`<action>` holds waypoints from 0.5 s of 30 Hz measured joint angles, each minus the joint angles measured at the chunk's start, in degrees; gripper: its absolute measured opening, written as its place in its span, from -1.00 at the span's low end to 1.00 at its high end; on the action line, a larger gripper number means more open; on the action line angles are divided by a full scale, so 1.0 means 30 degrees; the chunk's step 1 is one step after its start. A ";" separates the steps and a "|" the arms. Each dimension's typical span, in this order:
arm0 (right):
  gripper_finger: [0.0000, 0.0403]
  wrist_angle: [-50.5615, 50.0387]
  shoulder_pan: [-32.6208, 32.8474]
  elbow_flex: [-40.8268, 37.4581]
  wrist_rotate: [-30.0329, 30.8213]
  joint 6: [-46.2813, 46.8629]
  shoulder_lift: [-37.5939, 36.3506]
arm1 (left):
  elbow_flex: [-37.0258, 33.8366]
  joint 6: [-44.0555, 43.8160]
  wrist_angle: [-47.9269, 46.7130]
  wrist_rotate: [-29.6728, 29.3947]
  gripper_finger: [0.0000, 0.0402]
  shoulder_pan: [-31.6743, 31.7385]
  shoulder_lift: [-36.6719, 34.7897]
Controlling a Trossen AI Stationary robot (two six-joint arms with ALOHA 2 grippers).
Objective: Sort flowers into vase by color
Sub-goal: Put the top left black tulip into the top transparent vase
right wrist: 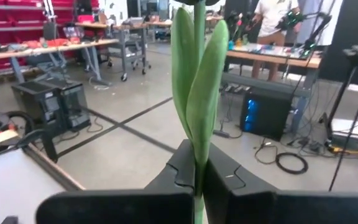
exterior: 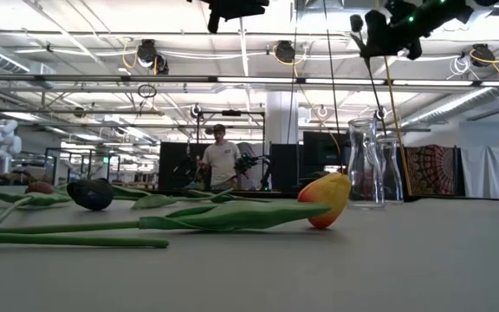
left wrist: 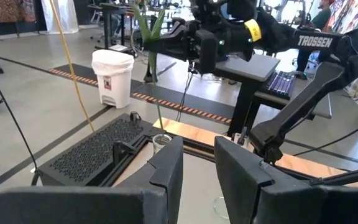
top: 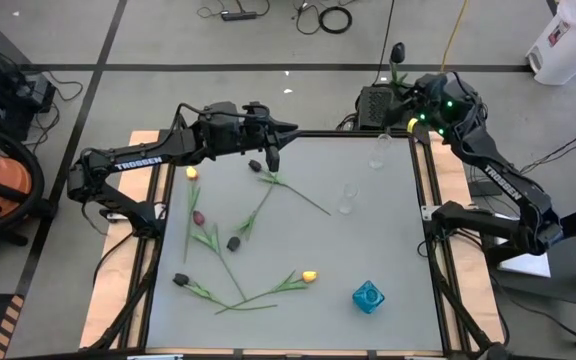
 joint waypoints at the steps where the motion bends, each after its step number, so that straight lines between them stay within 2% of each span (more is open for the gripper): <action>1: -1.00 -0.0022 0.0000 0.0000 -0.0022 0.0000 0.0137 | 0.0000 0.0000 0.0001 0.0000 -0.52 0.0000 0.0000; 15: -1.00 -0.1084 0.0000 0.0000 -0.0059 -0.0357 0.0863 | 0.0000 0.0007 0.0001 0.0000 -0.52 0.0000 0.0007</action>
